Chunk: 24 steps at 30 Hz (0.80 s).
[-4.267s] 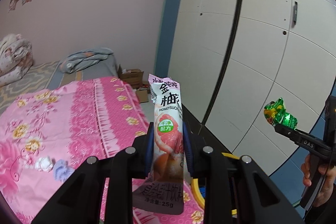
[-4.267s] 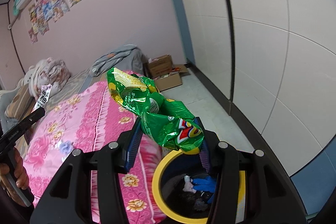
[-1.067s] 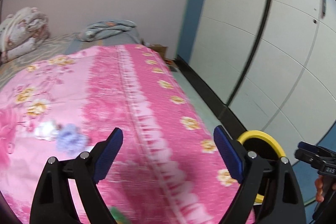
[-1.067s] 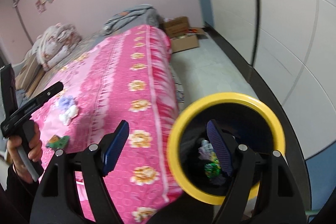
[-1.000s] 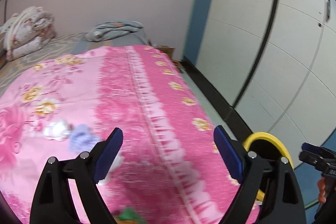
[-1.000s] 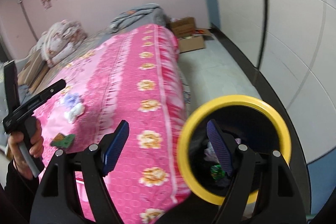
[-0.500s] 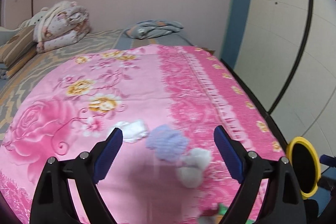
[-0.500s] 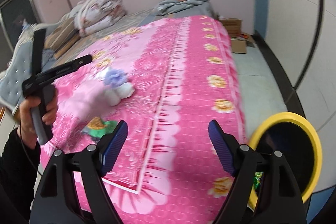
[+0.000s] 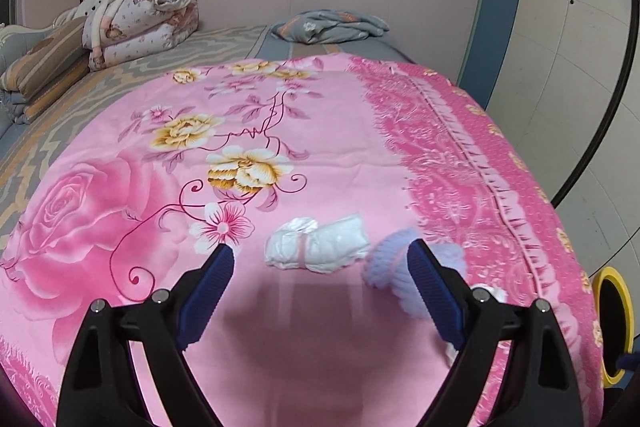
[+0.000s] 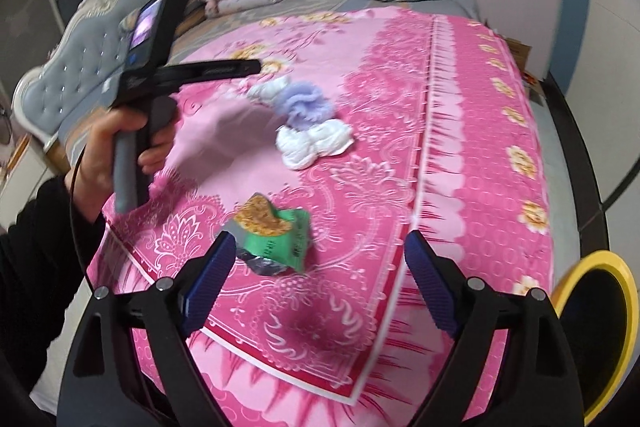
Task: Collect trash
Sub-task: 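Grasp the green noodle packet with the right tool while the left tool grasps the white socks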
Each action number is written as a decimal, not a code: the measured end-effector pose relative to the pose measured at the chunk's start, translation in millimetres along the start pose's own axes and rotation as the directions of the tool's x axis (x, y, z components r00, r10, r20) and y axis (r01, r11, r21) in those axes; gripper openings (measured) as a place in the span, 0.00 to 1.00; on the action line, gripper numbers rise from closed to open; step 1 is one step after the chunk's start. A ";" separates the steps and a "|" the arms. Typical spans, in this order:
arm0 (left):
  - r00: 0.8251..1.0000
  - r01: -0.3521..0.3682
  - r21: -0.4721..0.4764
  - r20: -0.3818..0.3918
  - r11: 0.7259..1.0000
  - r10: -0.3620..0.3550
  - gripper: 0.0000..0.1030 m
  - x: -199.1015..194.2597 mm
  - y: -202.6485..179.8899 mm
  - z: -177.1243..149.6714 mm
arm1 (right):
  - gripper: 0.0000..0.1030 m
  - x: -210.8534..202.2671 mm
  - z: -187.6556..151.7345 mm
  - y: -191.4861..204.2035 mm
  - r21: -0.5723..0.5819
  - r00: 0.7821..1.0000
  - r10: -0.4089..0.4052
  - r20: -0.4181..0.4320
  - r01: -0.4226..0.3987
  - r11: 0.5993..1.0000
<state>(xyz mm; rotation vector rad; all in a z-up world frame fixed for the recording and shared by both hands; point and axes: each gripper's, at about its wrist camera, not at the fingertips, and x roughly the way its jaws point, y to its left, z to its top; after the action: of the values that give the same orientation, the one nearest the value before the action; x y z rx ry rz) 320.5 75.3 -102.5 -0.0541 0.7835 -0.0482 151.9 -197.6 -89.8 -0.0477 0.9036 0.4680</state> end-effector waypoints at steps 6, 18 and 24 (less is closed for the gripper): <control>0.999 -0.002 -0.022 -0.039 1.000 0.001 0.83 33.9 8.3 4.4 | 0.80 26.0 4.3 12.0 -0.042 0.999 0.010 -0.032 -0.011 0.999; 0.995 0.043 -0.025 -0.089 0.999 -0.046 0.78 81.8 2.8 3.7 | 0.75 65.1 14.2 27.4 -0.134 1.000 -0.002 -0.031 -0.002 0.991; 0.994 0.073 -0.032 -0.084 0.997 -0.076 0.61 83.8 6.7 2.6 | 0.54 88.0 17.2 19.5 -0.090 0.997 0.030 -0.075 -0.036 0.995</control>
<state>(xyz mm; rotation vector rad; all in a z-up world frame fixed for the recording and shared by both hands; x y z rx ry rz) 381.7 76.7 -160.1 -0.1088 0.8670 -0.1107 202.9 -143.4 -143.5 -0.1343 0.9557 0.5412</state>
